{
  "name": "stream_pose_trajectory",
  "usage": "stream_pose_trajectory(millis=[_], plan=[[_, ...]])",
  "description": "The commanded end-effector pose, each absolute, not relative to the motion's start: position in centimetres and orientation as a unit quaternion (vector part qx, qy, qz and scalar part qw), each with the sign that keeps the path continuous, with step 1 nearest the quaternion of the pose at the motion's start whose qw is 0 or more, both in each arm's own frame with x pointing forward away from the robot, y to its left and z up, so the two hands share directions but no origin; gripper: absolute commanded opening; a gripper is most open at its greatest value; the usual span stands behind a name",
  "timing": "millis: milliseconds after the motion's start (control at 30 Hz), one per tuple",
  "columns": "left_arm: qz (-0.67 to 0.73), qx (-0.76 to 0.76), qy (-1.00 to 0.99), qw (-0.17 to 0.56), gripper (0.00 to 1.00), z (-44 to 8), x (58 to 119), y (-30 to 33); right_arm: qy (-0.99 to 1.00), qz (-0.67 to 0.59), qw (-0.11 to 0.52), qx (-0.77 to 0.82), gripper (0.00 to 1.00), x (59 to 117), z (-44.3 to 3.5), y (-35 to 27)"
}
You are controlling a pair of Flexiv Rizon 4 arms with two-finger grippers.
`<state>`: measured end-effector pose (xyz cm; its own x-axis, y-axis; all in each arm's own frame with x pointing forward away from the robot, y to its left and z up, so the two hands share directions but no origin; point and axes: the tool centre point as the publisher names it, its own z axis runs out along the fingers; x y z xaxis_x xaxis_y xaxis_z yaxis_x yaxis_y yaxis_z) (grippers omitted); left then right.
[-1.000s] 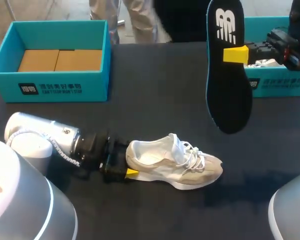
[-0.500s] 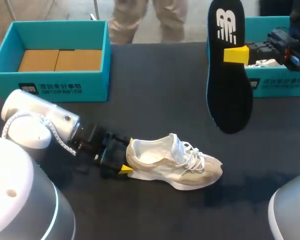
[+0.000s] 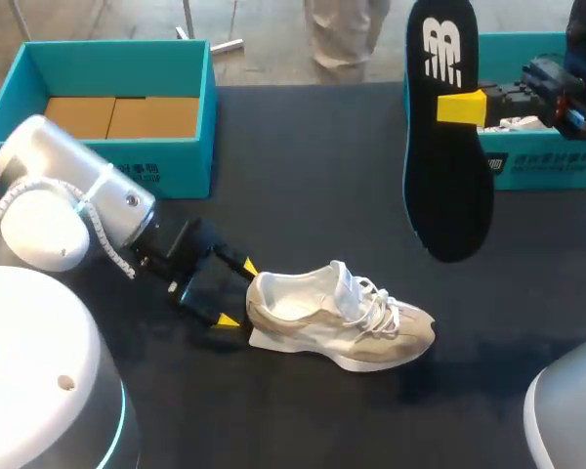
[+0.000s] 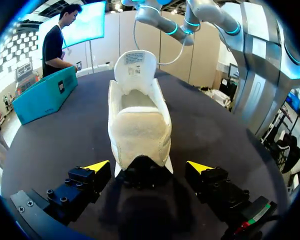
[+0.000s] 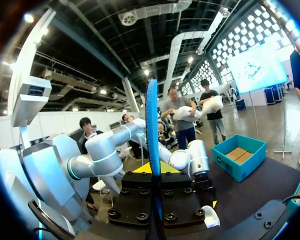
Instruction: Take the shoe out of the shoebox, open the shoe tongue, remove and reinsert the insole, then place the shoe into the shoebox
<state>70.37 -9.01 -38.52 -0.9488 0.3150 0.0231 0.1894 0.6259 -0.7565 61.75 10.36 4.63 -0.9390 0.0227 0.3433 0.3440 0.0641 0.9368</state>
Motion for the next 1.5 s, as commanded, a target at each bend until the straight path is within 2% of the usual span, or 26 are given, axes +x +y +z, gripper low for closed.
stream_pose_trajectory(millis=[33, 333, 467, 633, 1000, 1500], plan=[[0.338, -0.144, -0.928, 0.066, 1.00, -37.4, 70.0, -8.8, -0.721, -0.670, 0.122, -0.127, 0.00, 62.1, 4.7, 10.6], [0.338, -0.144, -0.928, 0.066, 1.00, -37.4, 70.0, -8.8, -0.721, -0.670, 0.122, -0.127, 0.00, 62.1, 4.7, 10.6], [0.246, -0.125, -0.959, 0.066, 1.00, -36.4, 69.8, -9.6, -0.721, -0.670, 0.122, -0.127, 0.00, 62.1, 4.7, 10.6], [0.138, -0.143, -0.980, 0.031, 1.00, -35.0, 69.6, -9.6, -0.721, -0.670, 0.122, -0.127, 0.00, 62.1, 4.7, 10.6], [0.027, -0.159, -0.987, -0.012, 1.00, -35.1, 69.7, -9.4, -0.721, -0.670, 0.122, -0.127, 0.00, 62.1, 4.7, 10.6], [0.021, -0.154, -0.988, -0.018, 1.00, -34.7, 70.4, -10.3, -0.721, -0.670, 0.122, -0.127, 0.00, 62.1, 4.7, 10.6]])
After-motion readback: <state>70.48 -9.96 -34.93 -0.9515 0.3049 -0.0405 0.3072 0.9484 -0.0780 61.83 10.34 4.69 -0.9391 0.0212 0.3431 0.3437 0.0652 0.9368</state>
